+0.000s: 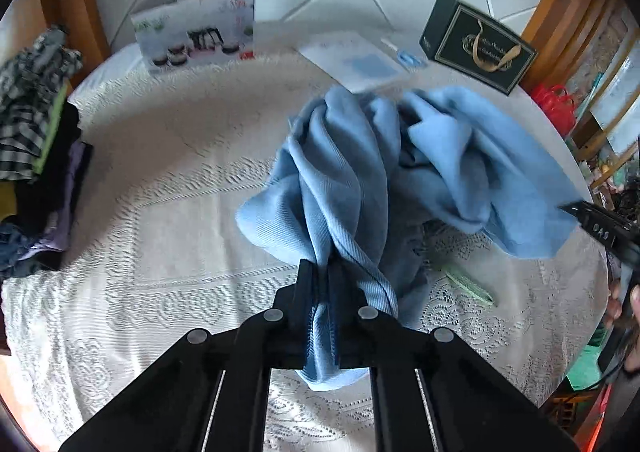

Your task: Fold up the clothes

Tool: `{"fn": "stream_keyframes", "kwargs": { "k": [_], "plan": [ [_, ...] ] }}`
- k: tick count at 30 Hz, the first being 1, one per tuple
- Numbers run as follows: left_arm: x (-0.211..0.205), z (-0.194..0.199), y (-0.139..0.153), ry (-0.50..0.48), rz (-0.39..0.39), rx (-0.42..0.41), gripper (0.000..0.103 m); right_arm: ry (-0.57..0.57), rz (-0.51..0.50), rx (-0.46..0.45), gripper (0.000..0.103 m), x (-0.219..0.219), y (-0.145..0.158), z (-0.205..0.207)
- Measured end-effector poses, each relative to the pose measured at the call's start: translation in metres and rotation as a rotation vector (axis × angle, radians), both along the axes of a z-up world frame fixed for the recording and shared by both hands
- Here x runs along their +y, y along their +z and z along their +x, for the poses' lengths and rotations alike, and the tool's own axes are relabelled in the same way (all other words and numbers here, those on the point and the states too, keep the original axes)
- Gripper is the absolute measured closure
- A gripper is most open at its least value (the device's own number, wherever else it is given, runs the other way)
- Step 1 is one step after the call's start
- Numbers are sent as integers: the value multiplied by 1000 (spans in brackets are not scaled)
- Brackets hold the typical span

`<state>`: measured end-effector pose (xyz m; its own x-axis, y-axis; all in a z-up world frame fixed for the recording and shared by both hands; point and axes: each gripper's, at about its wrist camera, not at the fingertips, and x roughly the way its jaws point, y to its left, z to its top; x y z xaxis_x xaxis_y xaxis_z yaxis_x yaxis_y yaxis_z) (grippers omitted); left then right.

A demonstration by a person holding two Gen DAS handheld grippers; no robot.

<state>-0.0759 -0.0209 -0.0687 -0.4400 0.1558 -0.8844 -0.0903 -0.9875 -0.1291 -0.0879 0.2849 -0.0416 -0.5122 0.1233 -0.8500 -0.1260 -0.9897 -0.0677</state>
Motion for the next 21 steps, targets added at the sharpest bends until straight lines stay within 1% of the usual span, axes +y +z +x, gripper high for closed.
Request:
{"fn": "stream_keyframes", "kwargs": {
  "k": [2,3,4,6,7,8,9,11,15,16,17,21],
  "plan": [
    [-8,2,4,37,-34,11,96,-58,19,-15,99,18,2,7],
    [-12,4,4,56,-43,9,95,-64,19,-19,98,20,2,9],
    [-16,8,4,76,-43,-1,95,-59,15,-22,95,19,1,9],
    [-26,14,1,99,-28,-25,84,-50,7,-28,70,16,0,11],
    [-30,15,0,107,-17,-35,82,-45,3,-30,40,15,0,12],
    [-32,14,-2,110,-13,-37,76,-41,-1,-33,25,14,-1,12],
    [-32,13,-4,109,-14,-38,71,-36,-5,-36,25,13,-1,13],
    [-33,10,-9,105,-18,-38,69,-27,-13,-41,25,10,-2,15],
    [-30,7,-17,92,-29,-50,68,-9,-29,-52,24,6,-4,18],
    [-29,5,-20,91,-33,-54,68,-4,-33,-55,22,4,-5,19],
    [-28,2,-23,91,-37,-61,68,-2,-36,-62,19,4,-7,17],
    [-26,-7,-36,102,-55,-89,68,18,-58,-94,19,1,-20,9]
  ]
}}
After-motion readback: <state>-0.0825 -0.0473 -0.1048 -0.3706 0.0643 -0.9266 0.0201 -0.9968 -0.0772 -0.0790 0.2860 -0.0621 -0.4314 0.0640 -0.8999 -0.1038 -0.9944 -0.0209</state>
